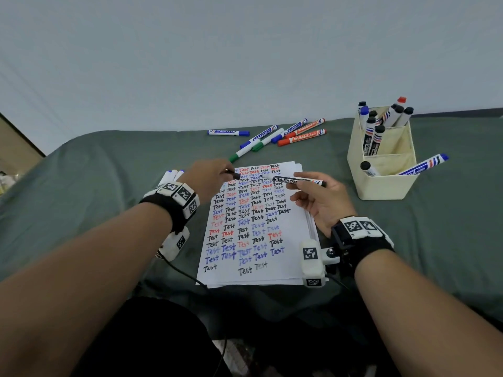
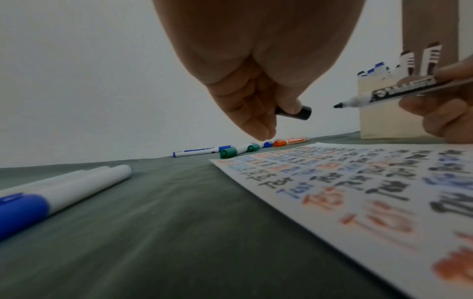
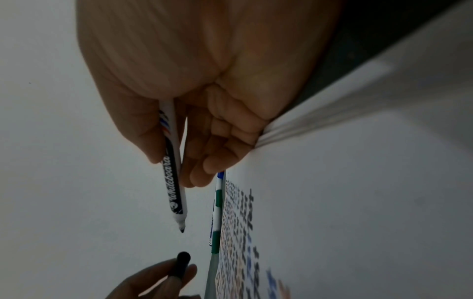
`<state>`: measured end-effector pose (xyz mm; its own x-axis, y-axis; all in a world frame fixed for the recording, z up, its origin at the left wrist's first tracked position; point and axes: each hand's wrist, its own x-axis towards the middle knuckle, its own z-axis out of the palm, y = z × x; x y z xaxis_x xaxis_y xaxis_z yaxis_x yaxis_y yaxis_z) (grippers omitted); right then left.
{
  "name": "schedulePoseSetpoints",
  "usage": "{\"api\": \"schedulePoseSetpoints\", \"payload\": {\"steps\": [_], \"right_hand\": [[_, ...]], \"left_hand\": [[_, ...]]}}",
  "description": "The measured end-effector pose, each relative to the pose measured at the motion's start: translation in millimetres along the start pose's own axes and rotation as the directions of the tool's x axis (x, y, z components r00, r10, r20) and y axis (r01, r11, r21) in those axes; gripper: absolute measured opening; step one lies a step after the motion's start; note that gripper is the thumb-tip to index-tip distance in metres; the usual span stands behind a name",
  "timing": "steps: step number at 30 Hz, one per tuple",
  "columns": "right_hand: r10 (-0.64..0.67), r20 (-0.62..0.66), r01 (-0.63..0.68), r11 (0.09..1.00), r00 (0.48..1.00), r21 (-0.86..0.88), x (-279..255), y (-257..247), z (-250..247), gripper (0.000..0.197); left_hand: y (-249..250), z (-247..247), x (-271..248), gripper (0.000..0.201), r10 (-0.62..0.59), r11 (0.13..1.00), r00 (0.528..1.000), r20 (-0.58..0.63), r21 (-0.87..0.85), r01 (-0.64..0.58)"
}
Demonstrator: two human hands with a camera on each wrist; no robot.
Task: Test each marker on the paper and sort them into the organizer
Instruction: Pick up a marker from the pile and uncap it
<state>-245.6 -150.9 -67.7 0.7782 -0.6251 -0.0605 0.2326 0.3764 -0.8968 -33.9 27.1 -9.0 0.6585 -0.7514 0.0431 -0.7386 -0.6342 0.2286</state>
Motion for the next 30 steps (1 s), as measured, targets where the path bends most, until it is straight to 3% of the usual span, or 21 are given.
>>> {"api": "schedulePoseSetpoints", "payload": {"steps": [7,11,18,30], "right_hand": [[0.012,0.02,-0.011,1.0,1.0,-0.015,-2.4,-1.6,-1.0,0.019],[0.009,0.036,-0.008,1.0,0.999,-0.012,-3.5,-1.8,-0.8,0.018],[0.001,0.04,0.0,1.0,0.999,-0.014,-3.2,-1.3,0.6,0.019],[-0.035,0.01,0.035,0.999,0.999,0.02,-5.7,-3.9,2.0,0.018]], "left_hand": [[28.7,2.8,-8.0,0.018,0.103,0.99,0.994,-0.037,-0.09,-0.106],[40.3,2.1,-10.7,0.021,0.149,0.982,0.989,0.0,-0.12,-0.148],[56.4,5.1,-7.0,0.01,0.101,0.972,0.994,0.031,-0.215,-0.092],[68.4,1.6,4.4,0.013,0.164,0.986,0.986,-0.007,-0.028,-0.164]]}}
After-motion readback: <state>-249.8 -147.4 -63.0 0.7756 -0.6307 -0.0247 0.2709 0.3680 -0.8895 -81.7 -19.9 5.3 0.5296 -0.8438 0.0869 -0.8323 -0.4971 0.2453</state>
